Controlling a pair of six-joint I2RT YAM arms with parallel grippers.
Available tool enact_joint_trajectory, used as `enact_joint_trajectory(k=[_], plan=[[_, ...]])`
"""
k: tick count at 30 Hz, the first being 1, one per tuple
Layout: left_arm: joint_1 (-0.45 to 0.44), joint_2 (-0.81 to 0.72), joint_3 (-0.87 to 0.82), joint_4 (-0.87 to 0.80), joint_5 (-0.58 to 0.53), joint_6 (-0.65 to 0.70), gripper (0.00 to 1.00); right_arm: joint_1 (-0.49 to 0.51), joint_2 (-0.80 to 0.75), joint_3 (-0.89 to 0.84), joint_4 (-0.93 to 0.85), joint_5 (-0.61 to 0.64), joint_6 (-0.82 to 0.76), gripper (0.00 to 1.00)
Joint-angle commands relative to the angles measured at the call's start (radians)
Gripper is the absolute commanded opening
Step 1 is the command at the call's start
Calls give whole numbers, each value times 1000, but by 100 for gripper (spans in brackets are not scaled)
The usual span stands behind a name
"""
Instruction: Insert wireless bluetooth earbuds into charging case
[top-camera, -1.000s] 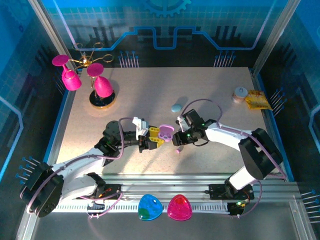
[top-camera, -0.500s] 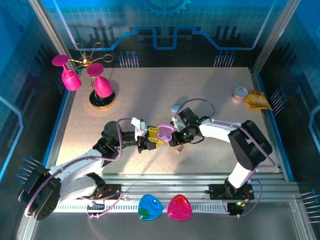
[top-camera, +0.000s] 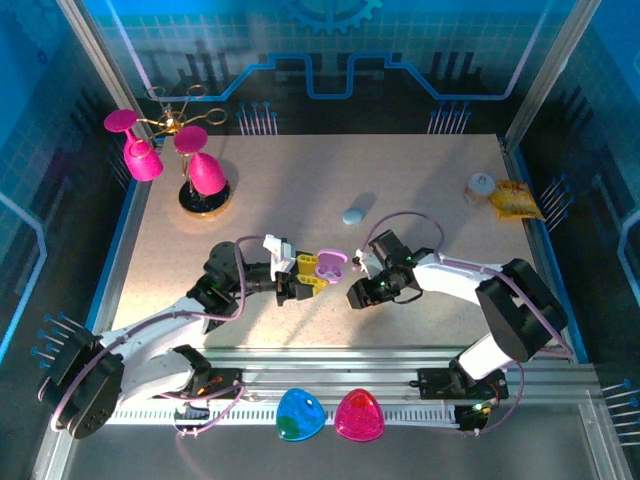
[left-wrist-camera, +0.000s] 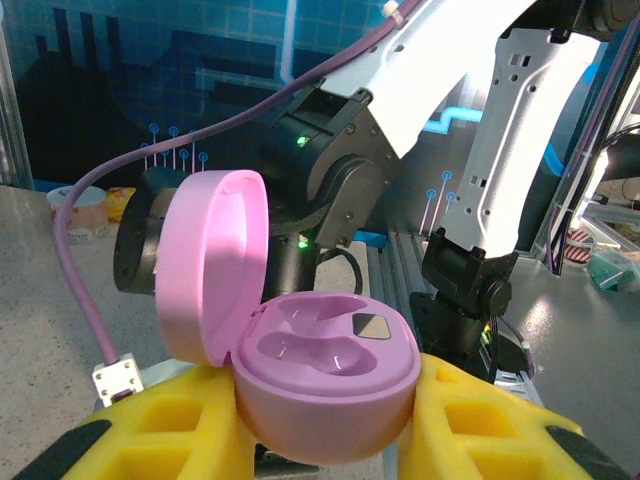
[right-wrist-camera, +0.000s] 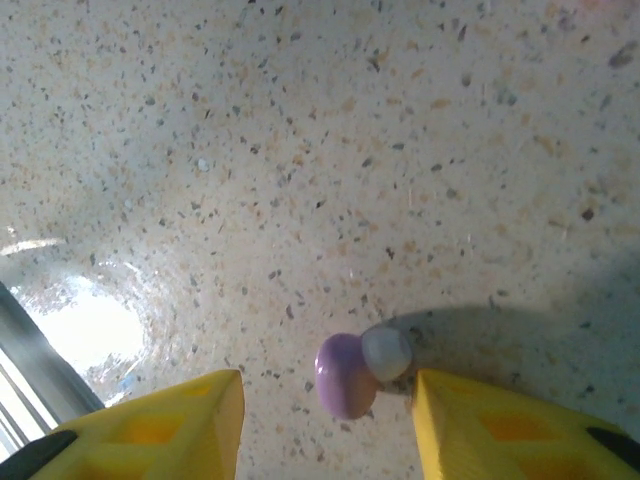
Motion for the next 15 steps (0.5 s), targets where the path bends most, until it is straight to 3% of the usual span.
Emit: enact_joint_trajectory(k=[1, 6, 15], plan=[[5, 10, -7, 46, 14, -8, 32, 9, -51, -33, 4, -37, 32, 45], [5, 28, -5, 69, 19, -12, 32, 8, -76, -14, 0, 18, 8, 45], [4, -17, -18, 41, 4, -16, 32, 5, 98, 140, 2, -17, -78, 46]])
